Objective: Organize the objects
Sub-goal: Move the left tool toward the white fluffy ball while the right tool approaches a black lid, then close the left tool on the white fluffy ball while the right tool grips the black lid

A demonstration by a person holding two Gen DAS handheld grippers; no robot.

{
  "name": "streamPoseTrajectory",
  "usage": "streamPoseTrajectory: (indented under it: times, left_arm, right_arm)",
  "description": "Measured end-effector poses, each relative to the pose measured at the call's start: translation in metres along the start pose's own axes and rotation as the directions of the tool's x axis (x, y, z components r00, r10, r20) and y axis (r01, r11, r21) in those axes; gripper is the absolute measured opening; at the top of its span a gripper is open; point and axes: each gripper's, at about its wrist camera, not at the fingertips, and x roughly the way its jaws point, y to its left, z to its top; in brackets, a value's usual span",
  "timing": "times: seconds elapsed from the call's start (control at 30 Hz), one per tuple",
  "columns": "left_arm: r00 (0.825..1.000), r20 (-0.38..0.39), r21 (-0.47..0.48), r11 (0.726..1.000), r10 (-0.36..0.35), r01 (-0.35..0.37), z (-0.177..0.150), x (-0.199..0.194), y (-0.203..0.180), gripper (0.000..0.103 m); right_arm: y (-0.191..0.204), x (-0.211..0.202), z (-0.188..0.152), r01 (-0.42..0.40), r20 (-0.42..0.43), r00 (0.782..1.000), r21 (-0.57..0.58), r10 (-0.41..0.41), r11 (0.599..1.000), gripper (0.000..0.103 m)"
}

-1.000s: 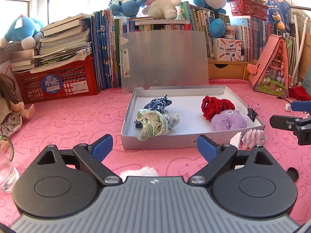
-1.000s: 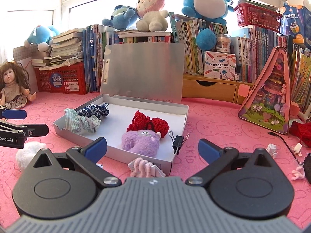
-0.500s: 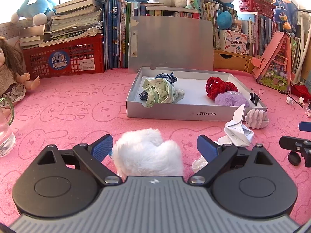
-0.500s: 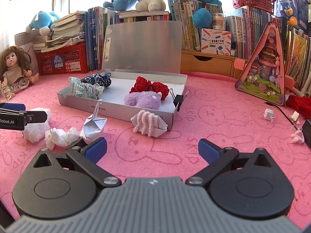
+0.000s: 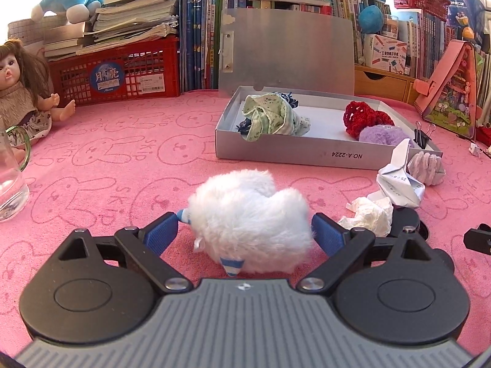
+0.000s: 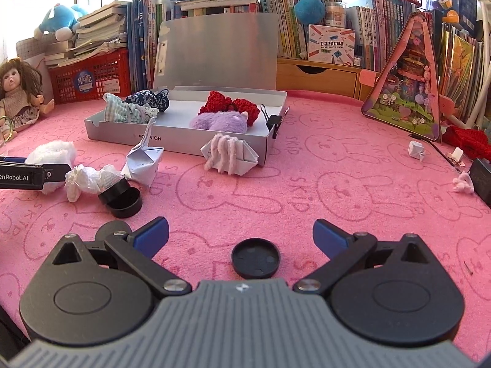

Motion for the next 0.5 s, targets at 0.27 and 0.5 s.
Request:
streamPoseTrajectory:
  times: [0.27,0.5]
  left_arm:
    - [1.0,-0.015,-0.017,1.0,-0.008,0.008,-0.0019,0.0048,0.0018,0.096]
    - [1.0,-0.029,-0.055,0.998,-0.001,-0.001,-0.0016,0.0077,0.0064,0.097]
  right_arm:
    - [0.0003,0.0032,-0.0047,0.035,-0.038,0.999,0.025,-0.034,0.999,0.101]
    - [0.0015,0.0043,-0.0046,0.044,-0.043,0.998,0.021,-0.043,0.999,0.102]
